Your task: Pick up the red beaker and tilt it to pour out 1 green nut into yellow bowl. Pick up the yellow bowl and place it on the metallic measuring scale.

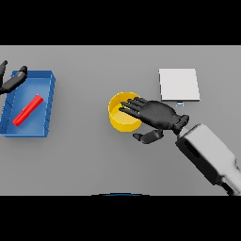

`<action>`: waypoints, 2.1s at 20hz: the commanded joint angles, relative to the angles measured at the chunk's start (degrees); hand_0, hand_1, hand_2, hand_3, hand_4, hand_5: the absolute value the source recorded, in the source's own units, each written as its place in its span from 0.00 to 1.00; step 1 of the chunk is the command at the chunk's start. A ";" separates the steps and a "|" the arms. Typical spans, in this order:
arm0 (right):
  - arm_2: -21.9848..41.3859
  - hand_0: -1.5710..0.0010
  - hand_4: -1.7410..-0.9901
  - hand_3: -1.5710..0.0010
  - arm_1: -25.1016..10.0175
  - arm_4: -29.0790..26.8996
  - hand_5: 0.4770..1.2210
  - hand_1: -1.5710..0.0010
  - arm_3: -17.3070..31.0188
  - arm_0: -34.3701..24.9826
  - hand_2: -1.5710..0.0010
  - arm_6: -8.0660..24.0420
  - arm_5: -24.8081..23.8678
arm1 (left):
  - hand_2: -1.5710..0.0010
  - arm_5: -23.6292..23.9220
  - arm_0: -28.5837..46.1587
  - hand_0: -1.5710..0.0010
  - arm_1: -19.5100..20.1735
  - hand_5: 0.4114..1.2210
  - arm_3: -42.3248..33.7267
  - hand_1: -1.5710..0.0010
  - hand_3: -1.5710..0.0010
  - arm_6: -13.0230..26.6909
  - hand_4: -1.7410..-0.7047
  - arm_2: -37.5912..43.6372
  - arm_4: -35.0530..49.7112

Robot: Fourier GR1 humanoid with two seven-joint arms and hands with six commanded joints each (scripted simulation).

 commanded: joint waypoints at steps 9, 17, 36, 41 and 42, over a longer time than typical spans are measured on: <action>6.95 1.00 0.65 1.00 3.12 5.27 0.31 1.00 12.67 -9.60 1.00 -0.48 4.43 | 1.00 -0.06 1.72 1.00 0.47 0.34 -0.87 1.00 1.00 -2.00 0.98 0.92 1.29; 8.17 1.00 0.58 1.00 5.56 5.28 0.38 1.00 18.30 -12.93 1.00 -0.17 7.50 | 1.00 -0.28 2.15 1.00 1.43 0.34 -1.82 1.00 1.00 -2.48 0.99 1.12 1.46; 7.43 0.03 0.02 0.17 4.61 3.55 0.98 0.03 17.40 -12.91 0.16 -0.73 6.37 | 1.00 -0.88 1.42 1.00 1.16 0.35 -1.12 1.00 1.00 -2.05 0.99 1.10 1.47; 4.23 0.01 0.01 0.18 1.64 0.28 0.99 0.01 10.78 -12.04 0.12 0.86 10.71 | 1.00 -0.73 1.77 1.00 1.77 0.35 -2.02 1.00 1.00 -1.01 0.98 1.08 1.68; 3.27 0.01 0.01 0.20 1.37 -0.10 1.00 0.01 9.76 -12.65 0.10 2.08 11.19 | 1.00 -0.67 1.68 1.00 1.52 0.35 -1.74 1.00 1.00 -1.27 0.98 0.85 1.31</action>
